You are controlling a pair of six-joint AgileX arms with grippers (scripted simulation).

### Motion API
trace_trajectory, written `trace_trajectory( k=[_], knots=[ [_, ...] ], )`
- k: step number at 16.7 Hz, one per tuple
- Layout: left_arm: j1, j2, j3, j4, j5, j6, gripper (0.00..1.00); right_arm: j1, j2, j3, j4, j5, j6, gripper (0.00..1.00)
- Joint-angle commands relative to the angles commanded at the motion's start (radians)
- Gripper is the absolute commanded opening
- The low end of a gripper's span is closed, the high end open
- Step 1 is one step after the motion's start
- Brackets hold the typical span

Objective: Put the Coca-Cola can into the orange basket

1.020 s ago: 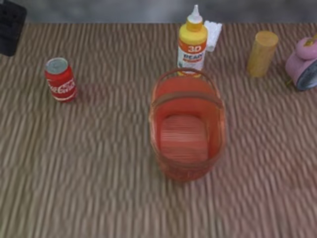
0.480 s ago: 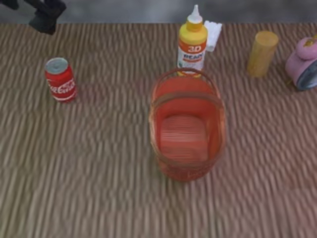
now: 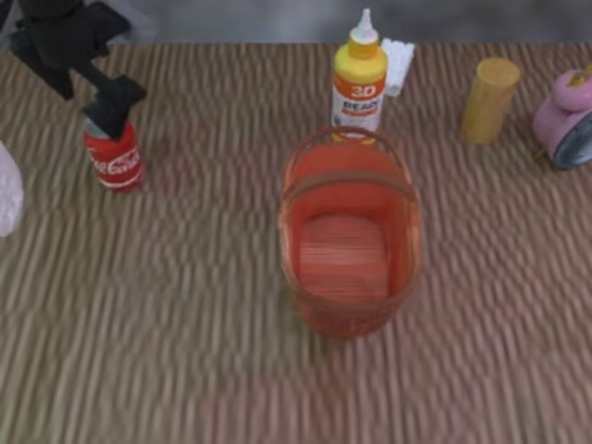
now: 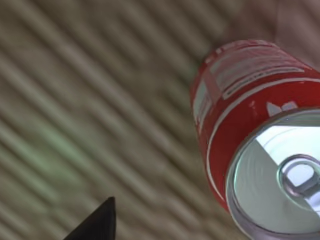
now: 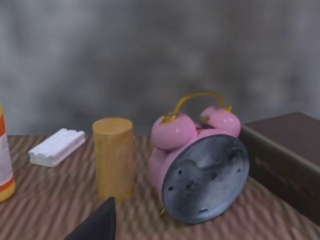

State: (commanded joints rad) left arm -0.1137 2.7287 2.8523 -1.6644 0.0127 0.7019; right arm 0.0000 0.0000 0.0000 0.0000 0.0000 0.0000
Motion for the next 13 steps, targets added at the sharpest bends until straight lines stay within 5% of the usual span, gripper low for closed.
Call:
trace_trajectory(
  k=[13],
  knots=[
    [0.002, 0.135, 0.166, -0.064, -0.001, 0.015, 1.00, 0.000, 0.000, 0.000, 0.000, 0.000, 0.000, 1.00]
  ],
)
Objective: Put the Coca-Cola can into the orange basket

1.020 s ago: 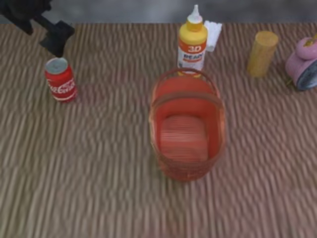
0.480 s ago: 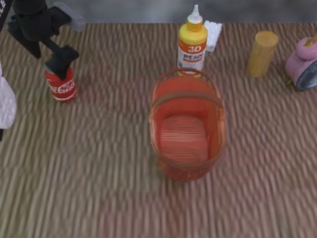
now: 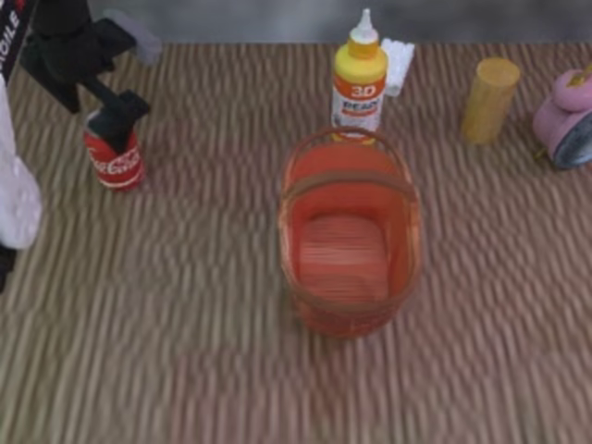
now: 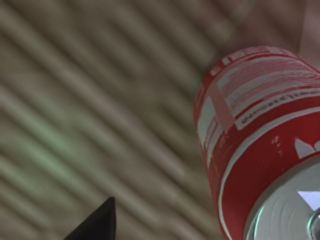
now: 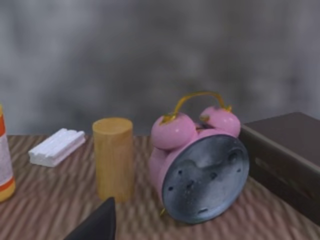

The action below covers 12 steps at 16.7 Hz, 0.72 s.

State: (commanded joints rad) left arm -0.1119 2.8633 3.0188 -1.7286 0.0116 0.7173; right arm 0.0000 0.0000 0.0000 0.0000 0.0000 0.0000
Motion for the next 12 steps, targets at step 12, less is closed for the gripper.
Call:
trace_trajectory(
  k=[12],
  knots=[
    [-0.002, 0.233, 0.345, -0.110, 0.004, -0.002, 1.00, 0.000, 0.000, 0.000, 0.000, 0.000, 0.000, 1.00]
  ],
)
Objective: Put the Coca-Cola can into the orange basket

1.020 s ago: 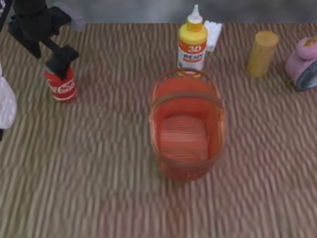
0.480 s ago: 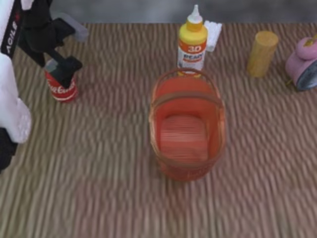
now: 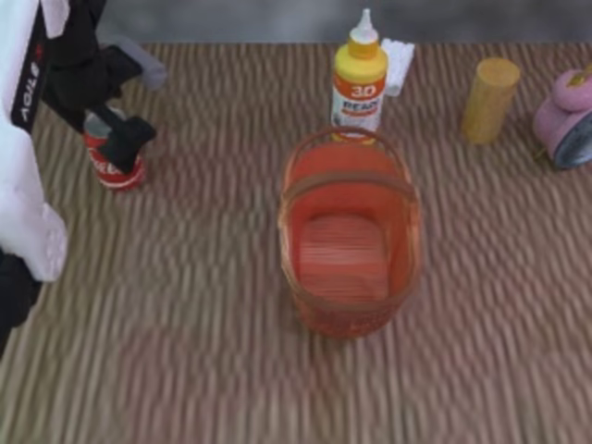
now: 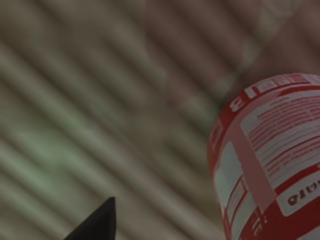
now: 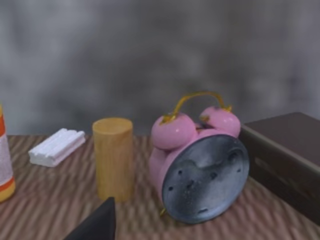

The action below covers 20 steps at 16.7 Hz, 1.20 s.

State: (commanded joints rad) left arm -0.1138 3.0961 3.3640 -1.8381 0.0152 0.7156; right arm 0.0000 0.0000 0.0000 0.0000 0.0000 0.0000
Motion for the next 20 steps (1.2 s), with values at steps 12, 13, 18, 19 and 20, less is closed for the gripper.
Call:
trace_trajectory(
  k=[12, 13, 18, 19, 20],
  knots=[
    [0.000, 0.000, 0.000, 0.000, 0.000, 0.000, 0.10, 0.000, 0.000, 0.000, 0.000, 0.000, 0.000, 1.00],
    [0.000, 0.000, 0.000, 0.000, 0.000, 0.000, 0.02, 0.000, 0.000, 0.000, 0.000, 0.000, 0.000, 1.00],
    [0.000, 0.000, 0.000, 0.000, 0.000, 0.000, 0.00, 0.000, 0.000, 0.000, 0.000, 0.000, 0.000, 1.00],
    [0.000, 0.000, 0.000, 0.000, 0.000, 0.000, 0.00, 0.000, 0.000, 0.000, 0.000, 0.000, 0.000, 1.00],
    [0.000, 0.000, 0.000, 0.000, 0.000, 0.000, 0.00, 0.000, 0.000, 0.000, 0.000, 0.000, 0.000, 1.00]
  ],
)
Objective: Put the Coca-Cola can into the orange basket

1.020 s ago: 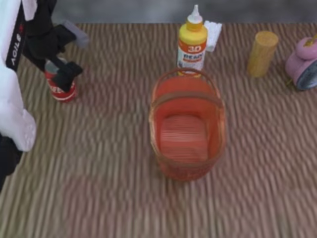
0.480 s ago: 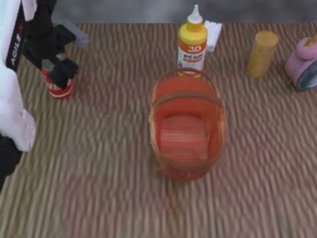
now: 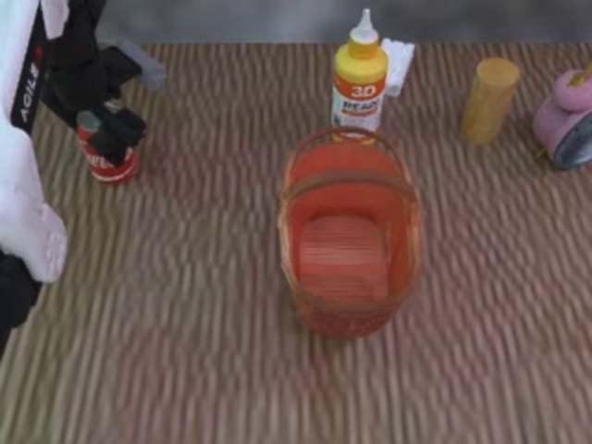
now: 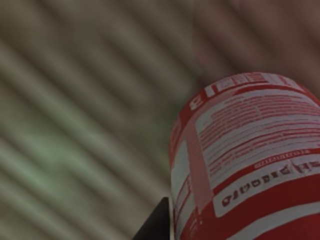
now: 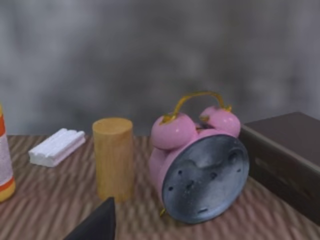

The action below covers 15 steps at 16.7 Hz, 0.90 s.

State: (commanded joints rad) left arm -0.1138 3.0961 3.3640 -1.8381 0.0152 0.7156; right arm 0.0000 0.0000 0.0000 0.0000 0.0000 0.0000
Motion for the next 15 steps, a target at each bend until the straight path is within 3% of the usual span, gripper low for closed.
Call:
trace_trajectory(
  k=[4, 7, 11, 15],
  knots=[
    [0.006, 0.005, 0.014, 0.022, 0.003, 0.000, 0.00, 0.000, 0.000, 0.000, 0.000, 0.000, 0.000, 1.00],
    [-0.004, -0.045, -0.031, 0.109, 0.045, -0.014, 0.00, 0.000, 0.000, 0.000, 0.000, 0.000, 0.000, 1.00],
    [-0.022, -0.165, -0.177, 0.356, 0.160, -0.070, 0.00, 0.000, 0.000, 0.000, 0.000, 0.000, 0.000, 1.00],
    [-0.039, -0.309, -0.419, 0.693, 0.323, -0.168, 0.00, 0.000, 0.000, 0.000, 0.000, 0.000, 0.000, 1.00]
  ],
)
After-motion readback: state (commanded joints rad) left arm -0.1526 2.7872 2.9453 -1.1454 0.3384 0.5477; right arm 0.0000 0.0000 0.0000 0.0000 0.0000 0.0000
